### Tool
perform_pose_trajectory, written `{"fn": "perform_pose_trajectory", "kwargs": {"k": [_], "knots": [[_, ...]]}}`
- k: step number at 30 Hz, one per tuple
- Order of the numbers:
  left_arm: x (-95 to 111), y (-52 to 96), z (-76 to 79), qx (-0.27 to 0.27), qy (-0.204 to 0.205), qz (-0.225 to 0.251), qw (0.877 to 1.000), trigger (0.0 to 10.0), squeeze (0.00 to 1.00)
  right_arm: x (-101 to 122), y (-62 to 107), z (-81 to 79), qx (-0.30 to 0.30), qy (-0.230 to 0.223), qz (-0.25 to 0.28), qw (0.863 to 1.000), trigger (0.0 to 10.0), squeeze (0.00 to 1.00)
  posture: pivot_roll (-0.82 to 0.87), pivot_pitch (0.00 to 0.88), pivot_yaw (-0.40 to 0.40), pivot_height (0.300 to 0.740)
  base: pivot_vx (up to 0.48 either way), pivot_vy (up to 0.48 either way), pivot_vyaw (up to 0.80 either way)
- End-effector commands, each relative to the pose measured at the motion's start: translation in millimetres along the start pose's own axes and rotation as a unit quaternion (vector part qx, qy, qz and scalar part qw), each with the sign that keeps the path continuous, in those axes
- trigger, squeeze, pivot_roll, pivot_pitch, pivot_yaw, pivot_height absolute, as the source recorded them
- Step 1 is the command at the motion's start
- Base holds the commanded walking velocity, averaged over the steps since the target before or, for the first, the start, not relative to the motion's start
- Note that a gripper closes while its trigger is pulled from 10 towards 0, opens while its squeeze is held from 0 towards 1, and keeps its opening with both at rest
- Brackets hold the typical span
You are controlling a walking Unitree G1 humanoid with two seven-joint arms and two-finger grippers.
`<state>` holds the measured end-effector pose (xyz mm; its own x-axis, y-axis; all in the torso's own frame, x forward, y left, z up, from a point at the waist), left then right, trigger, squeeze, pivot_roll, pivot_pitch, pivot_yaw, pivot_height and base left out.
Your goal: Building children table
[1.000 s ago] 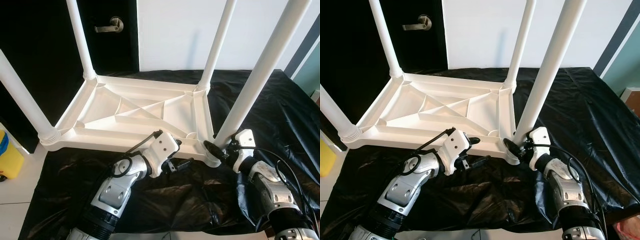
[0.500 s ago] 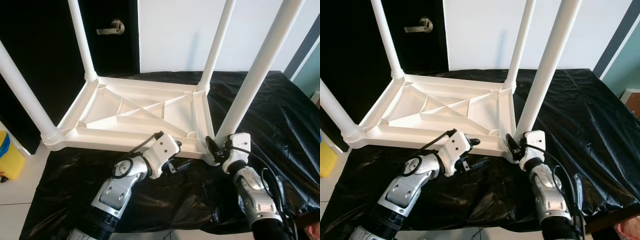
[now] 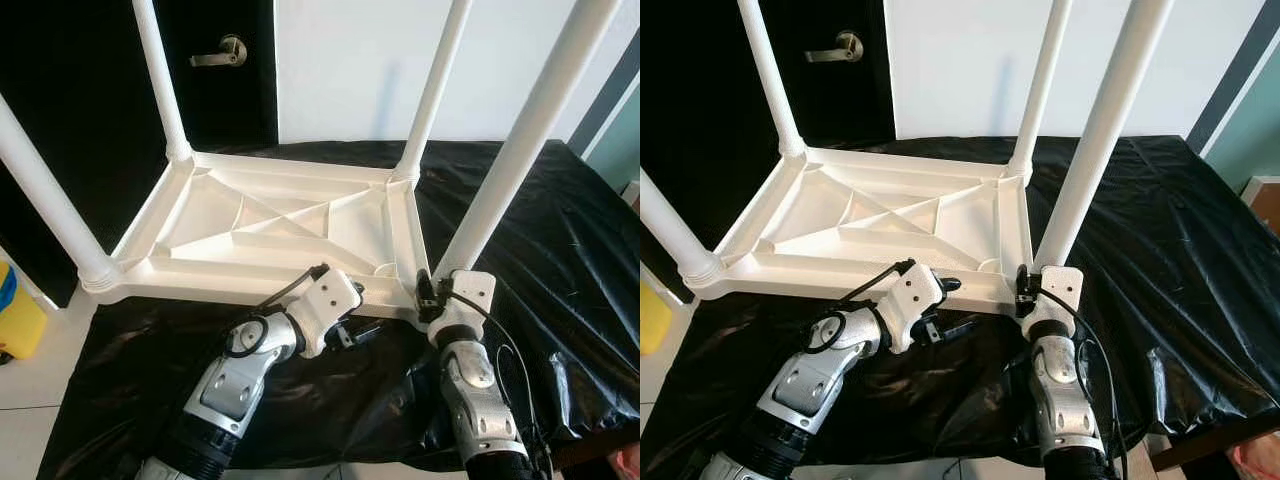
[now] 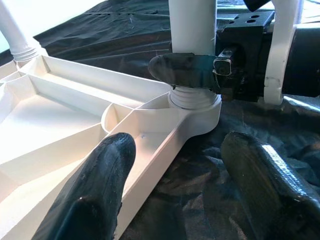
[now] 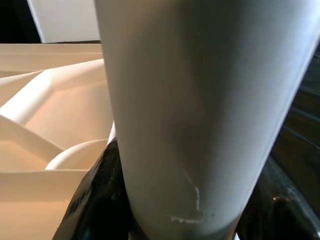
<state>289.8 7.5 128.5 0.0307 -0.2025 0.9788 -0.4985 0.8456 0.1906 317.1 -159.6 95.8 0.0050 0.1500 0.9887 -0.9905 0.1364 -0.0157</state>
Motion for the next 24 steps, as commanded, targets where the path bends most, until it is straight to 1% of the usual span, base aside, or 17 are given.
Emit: {"fn": "perform_pose_trajectory", "kwargs": {"k": [1, 3, 5, 6, 8, 9, 10, 12, 13, 15, 19, 21, 23, 24], "knots": [[-2.4, -3.3, -8.7, 0.045, 0.001, -0.003, 0.999, 10.0, 0.0, -15.4, 7.7, -5.6, 0.009, 0.004, -0.035, 0.999, 10.0, 0.0, -0.01, 0.0, -0.048, 0.74, 0.0, 0.0, 0.0], [-2.3, -3.6, -9.3, 0.046, 0.001, -0.003, 0.999, 10.0, 0.0, -13.0, 7.8, -4.6, 0.009, 0.006, -0.029, 1.0, 10.0, 0.0, -0.01, 0.0, -0.051, 0.74, 0.0, 0.0, 0.0], [-2.3, -4.2, -10.3, 0.048, 0.005, -0.004, 0.999, 10.0, 0.0, -9.6, 8.0, -3.5, 0.015, -0.001, -0.021, 1.0, 10.0, 0.0, -0.01, 0.0, -0.052, 0.74, 0.0, 0.0, 0.0], [-1.7, -4.3, -10.8, 0.05, 0.0, -0.003, 0.999, 10.0, 0.0, -7.3, 8.0, -2.2, 0.02, -0.002, -0.013, 1.0, 10.0, 0.06, -0.01, 0.0, -0.053, 0.74, 0.0, 0.0, 0.0], [-1.2, -4.3, -11.2, 0.051, -0.004, -0.002, 0.999, 10.0, 0.0, -5.7, 8.2, -1.5, 0.021, -0.003, -0.009, 1.0, 10.0, 0.06, -0.01, 0.0, -0.053, 0.74, 0.0, 0.0, 0.0], [-0.9, -4.4, -11.5, 0.053, -0.005, -0.001, 0.999, 10.0, 0.0, -2.2, 8.1, -1.2, 0.037, -0.009, 0.004, 0.999, 10.0, 1.0, 0.0, 0.0, -0.056, 0.74, 0.0, 0.0, 0.0], [-0.9, -4.4, -11.5, 0.053, -0.005, -0.001, 0.999, 10.0, 0.0, -2.2, 8.1, -1.2, 0.037, -0.009, 0.004, 0.999, 10.0, 1.0, 0.0, 0.0, -0.056, 0.74, 0.0, 0.0, 0.0], [3.3, -4.7, -13.0, 0.056, 0.003, 0.006, 0.998, 10.0, 0.0, 8.9, 7.8, 2.0, 0.068, -0.022, 0.038, 0.997, 10.0, 1.0, 0.0, 0.0, -0.057, 0.74, 0.0, 0.0, 0.0], [3.3, -4.7, -13.0, 0.056, 0.003, 0.006, 0.998, 10.0, 0.0, 8.9, 7.8, 2.0, 0.068, -0.022, 0.038, 0.997, 10.0, 1.0, 0.0, 0.0, -0.057, 0.74, 0.0, 0.0, 0.0], [10.1, -4.6, -15.8, 0.06, 0.01, 0.019, 0.998, 10.0, 0.0, 15.1, 8.0, 7.0, 0.102, -0.022, 0.06, 0.993, 10.0, 1.0, 0.0, 0.0, -0.058, 0.74, 0.0, 0.0, 0.0], [12.3, -4.1, -17.9, 0.063, 0.006, 0.021, 0.998, 10.0, 0.0, 16.5, 8.2, 12.3, 0.126, -0.014, 0.069, 0.99, 10.0, 1.0, 0.0, 0.0, -0.056, 0.74, 0.0, 0.0, 0.0], [12.5, -2.7, -17.9, 0.061, 0.003, 0.02, 0.998, 10.0, 0.0, 15.8, 6.6, 23.3, 0.141, 0.001, 0.07, 0.988, 10.0, 1.0, 0.0, 0.0, -0.051, 0.74, 0.0, 0.0, 0.0], [12.6, -2.4, -17.8, 0.06, 0.002, 0.02, 0.998, 10.0, 0.0, 15.8, 6.4, 26.2, 0.144, 0.005, 0.07, 0.987, 10.0, 1.0, 0.0, 0.0, -0.051, 0.74, 0.0, 0.0, 0.0], [12.2, -2.1, -17.7, 0.059, 0.001, 0.02, 0.998, 10.0, 0.0, 14.0, 4.5, 29.9, 0.165, 0.019, 0.068, 0.984, 10.0, 1.0, 0.0, 0.0, -0.049, 0.74, 0.0, 0.0, 0.0]]}}
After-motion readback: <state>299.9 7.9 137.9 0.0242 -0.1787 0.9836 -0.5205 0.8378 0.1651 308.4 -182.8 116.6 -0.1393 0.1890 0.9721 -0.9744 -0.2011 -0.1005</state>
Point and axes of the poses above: a point about 5 cm out from each wrist's last joint towards the gripper, its own y axis pointing back from the gripper into the wrist, its own x axis along the axis of the wrist's last joint, z = x × y, the point moved 4 cm from there along -y, pointing out of the wrist towards the gripper, and after that the axes turned 11 degrees about y, right-handed, at the moved point
